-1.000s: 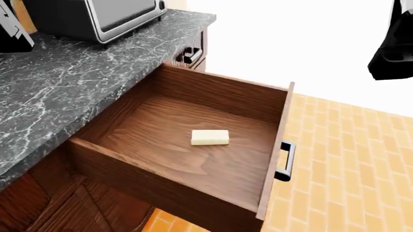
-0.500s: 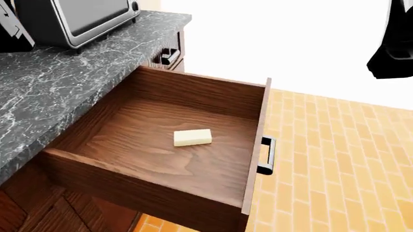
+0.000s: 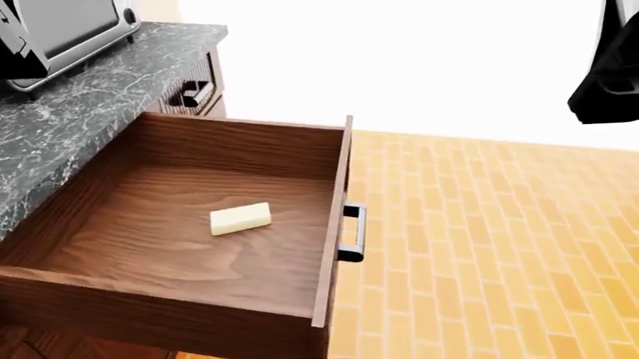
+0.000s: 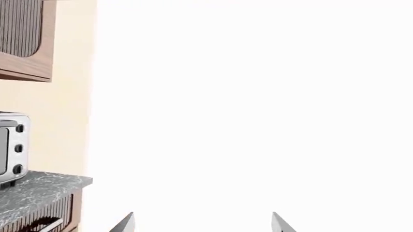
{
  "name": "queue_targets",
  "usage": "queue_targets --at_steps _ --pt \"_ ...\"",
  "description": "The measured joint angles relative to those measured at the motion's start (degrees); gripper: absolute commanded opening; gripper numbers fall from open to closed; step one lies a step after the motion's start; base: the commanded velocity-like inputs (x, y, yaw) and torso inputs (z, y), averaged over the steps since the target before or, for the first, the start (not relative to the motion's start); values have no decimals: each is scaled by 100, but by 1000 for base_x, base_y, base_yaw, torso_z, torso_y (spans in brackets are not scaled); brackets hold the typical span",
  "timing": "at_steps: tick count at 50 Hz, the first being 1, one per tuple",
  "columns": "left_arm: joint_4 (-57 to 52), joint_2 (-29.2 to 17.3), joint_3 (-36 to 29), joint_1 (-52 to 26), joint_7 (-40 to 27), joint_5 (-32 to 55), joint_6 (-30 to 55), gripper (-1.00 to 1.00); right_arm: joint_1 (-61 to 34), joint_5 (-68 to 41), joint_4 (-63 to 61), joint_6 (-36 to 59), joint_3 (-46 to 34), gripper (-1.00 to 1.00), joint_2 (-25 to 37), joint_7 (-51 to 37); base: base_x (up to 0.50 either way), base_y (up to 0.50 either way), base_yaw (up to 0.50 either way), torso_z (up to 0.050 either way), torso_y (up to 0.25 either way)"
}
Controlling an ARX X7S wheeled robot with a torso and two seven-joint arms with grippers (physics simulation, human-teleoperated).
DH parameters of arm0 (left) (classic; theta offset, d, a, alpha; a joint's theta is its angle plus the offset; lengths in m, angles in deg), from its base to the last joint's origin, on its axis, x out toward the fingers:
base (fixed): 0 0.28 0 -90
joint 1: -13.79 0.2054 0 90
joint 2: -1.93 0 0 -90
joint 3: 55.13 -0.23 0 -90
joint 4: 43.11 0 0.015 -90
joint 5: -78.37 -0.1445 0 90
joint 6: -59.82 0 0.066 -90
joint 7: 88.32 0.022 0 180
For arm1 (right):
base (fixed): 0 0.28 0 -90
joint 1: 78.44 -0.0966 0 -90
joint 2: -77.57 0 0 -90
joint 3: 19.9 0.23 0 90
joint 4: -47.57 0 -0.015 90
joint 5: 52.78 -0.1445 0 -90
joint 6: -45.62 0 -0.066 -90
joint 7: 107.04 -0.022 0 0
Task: Close the right drawer.
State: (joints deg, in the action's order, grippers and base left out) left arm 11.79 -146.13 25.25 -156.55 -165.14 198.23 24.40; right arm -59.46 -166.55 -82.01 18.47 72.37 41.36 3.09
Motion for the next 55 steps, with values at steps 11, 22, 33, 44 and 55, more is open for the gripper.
queue_targets --at_steps 11,22,33,44,55 --pt "3 -18 -26 -18 9 -2 -26 100 -7 17 9 -22 -6 100 38 21 0 0 -500 0 0" --pt "1 -28 -47 -25 30 1 -54 100 -62 143 14 -2 -10 100 74 51 91 6 -41 0 0" --pt "1 -51 -67 -36 41 -15 -71 100 -167 207 -5 46 -93 100 115 65 499 32 0 0 0" --pt "-1 -78 -88 -49 44 -26 -87 100 -159 252 -34 37 -124 100 118 86 408 26 0 0 0" --pt "-7 -87 -113 -64 53 -25 -108 100 -48 248 -19 -86 -45 100 110 75 0 0 -331 0 0"
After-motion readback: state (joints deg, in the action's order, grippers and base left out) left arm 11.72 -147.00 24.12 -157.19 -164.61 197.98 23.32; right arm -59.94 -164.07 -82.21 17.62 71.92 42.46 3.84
